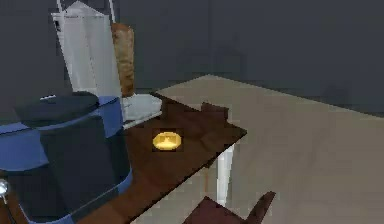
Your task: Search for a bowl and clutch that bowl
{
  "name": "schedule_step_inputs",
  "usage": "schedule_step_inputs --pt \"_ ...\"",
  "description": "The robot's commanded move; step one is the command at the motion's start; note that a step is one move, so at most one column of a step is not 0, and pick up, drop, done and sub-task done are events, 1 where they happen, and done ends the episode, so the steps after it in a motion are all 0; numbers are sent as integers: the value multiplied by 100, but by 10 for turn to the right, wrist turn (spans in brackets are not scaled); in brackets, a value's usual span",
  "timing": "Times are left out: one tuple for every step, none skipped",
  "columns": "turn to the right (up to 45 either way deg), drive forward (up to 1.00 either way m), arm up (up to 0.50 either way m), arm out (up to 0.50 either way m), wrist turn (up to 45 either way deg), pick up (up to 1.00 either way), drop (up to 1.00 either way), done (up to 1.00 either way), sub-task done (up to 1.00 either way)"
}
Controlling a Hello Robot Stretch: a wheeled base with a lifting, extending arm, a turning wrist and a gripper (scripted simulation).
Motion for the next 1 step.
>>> schedule_step_inputs --pt "360 0 0 0 0 0 0 0 0"
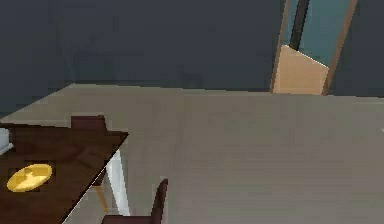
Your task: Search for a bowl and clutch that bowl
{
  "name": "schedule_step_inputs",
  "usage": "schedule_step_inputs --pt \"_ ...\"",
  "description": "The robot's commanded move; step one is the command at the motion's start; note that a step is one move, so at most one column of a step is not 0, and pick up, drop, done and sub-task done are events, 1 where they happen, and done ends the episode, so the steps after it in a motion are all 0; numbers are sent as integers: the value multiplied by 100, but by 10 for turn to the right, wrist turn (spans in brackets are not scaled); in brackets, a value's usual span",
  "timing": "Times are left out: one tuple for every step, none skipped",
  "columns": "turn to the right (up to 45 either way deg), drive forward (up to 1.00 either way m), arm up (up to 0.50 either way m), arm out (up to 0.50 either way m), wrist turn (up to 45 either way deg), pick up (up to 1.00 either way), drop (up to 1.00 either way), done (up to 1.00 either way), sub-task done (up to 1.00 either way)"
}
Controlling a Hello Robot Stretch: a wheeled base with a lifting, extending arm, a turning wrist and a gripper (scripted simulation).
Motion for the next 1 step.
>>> schedule_step_inputs --pt "0 25 0 0 0 0 0 0 0"
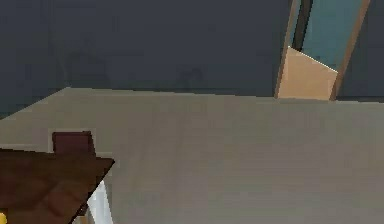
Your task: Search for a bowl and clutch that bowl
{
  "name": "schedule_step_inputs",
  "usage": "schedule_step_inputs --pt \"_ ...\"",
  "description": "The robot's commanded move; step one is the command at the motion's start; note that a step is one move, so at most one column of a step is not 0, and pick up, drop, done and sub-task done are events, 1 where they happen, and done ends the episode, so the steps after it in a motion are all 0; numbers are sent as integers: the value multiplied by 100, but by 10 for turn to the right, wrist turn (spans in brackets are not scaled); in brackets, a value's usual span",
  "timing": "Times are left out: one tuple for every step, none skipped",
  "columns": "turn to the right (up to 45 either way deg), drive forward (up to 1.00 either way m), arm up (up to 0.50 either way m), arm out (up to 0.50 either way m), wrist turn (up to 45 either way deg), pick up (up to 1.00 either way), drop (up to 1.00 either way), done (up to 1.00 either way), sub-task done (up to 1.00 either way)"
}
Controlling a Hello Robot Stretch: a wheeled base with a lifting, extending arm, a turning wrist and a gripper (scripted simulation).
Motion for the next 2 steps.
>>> schedule_step_inputs --pt "450 0 0 0 0 0 0 0 0" --pt "450 0 0 0 0 0 0 0 0"
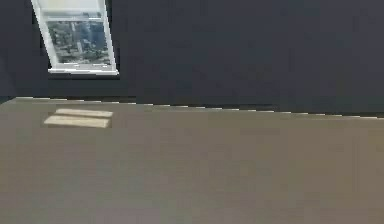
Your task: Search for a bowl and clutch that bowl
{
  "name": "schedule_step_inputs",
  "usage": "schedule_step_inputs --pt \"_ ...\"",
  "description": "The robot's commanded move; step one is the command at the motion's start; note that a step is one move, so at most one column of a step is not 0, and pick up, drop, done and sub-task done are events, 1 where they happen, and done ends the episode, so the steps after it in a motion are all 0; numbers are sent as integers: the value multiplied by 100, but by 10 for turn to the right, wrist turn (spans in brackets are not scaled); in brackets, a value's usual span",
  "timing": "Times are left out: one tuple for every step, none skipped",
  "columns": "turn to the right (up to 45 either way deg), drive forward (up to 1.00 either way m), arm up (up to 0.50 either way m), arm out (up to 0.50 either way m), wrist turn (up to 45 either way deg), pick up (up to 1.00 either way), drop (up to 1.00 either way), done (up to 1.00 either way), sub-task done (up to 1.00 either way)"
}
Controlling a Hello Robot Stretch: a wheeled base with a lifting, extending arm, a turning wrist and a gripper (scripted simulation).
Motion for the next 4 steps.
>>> schedule_step_inputs --pt "450 0 0 0 0 0 0 0 0" --pt "180 0 0 0 0 0 0 0 0" --pt "450 0 0 0 0 0 0 0 0" --pt "450 0 0 0 0 0 0 0 0"
